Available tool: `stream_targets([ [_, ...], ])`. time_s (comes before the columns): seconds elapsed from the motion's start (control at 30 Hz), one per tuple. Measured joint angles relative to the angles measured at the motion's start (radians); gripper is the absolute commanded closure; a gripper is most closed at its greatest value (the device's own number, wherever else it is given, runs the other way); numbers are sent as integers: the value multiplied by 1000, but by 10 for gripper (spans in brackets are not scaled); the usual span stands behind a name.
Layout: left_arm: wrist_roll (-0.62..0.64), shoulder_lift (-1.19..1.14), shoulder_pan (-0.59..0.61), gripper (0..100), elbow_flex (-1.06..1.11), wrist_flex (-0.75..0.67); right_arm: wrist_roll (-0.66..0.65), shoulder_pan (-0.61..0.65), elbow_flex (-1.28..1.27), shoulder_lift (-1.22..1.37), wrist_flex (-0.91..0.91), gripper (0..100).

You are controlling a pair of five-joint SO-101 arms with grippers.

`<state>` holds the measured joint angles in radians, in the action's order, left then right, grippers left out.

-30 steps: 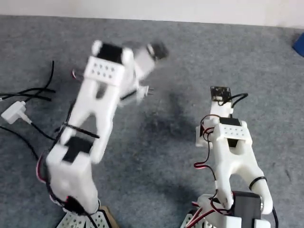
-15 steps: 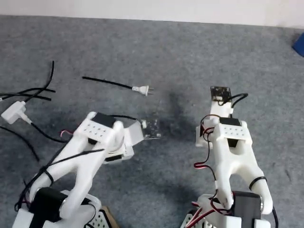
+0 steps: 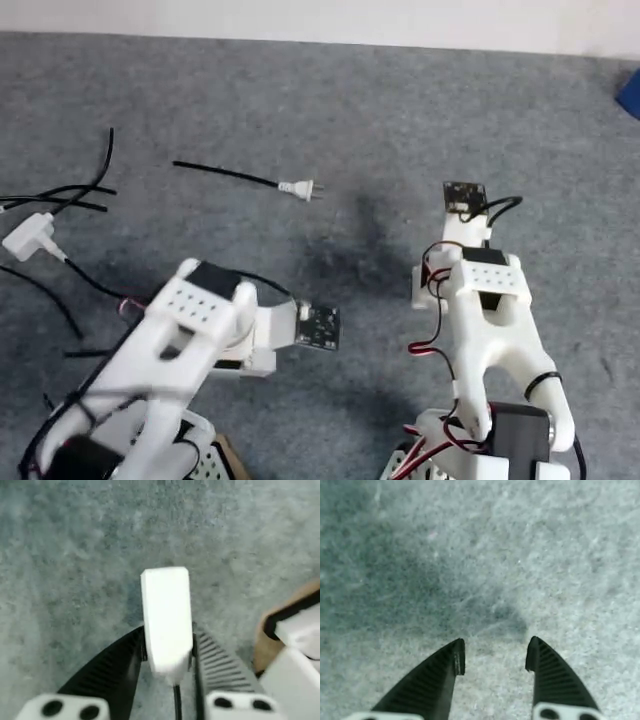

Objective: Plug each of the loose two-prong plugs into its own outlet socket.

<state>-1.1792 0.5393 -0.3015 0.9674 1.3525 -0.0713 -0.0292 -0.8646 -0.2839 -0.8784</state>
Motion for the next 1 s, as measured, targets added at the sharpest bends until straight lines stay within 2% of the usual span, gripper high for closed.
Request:
stream_targets([
  [0.2,-6,210,2,787,5,84,0,0,0,0,0,800],
  [0.4,-6,313,25,789,5,87,0,0,0,0,0,800],
  [0.6,-6,227,164,790,5,-109,0,0,0,0,0,800],
  [0.77,-6,12,176,790,5,-229,0,0,0,0,0,800],
  [0.87,-6,-31,175,790,5,-219,0,0,0,0,0,800],
  [1.0,-6,26,141,790,-49,-52,0,0,0,0,0,800],
])
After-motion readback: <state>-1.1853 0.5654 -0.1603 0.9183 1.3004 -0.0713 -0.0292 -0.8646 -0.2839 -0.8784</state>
